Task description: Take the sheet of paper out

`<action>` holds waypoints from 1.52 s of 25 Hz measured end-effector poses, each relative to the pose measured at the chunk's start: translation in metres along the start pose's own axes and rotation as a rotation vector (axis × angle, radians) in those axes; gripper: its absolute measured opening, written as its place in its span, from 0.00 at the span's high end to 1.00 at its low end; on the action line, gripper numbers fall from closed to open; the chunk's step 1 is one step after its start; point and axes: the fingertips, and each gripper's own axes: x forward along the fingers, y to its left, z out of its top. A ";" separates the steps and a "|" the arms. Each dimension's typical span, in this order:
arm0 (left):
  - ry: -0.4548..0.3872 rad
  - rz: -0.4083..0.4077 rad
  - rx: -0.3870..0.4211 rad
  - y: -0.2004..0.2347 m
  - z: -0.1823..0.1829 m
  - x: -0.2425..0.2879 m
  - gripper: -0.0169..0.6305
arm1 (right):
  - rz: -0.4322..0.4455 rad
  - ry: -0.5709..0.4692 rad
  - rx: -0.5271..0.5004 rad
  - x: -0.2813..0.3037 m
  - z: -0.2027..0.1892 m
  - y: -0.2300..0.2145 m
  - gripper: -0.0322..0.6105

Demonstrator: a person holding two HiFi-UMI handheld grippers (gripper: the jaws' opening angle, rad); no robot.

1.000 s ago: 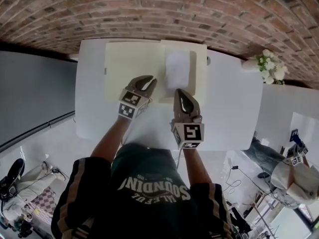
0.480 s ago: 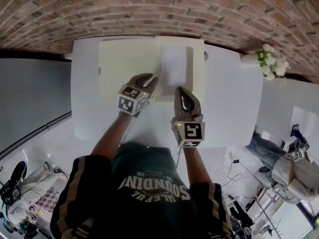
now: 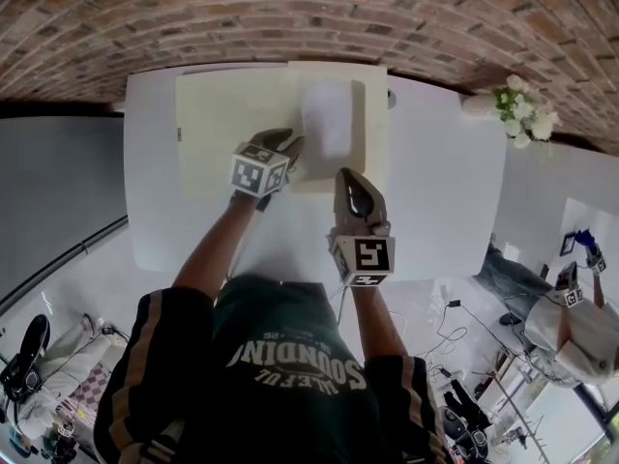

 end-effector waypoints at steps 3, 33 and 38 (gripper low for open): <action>0.013 0.009 -0.011 0.004 -0.001 0.006 0.77 | -0.009 0.012 0.004 -0.002 -0.004 -0.006 0.95; 0.163 0.114 -0.009 0.028 -0.026 0.063 0.95 | -0.044 0.069 0.029 -0.007 -0.026 -0.027 0.95; 0.152 0.103 -0.008 0.027 -0.024 0.060 0.96 | -0.046 0.066 0.029 -0.009 -0.025 -0.025 0.95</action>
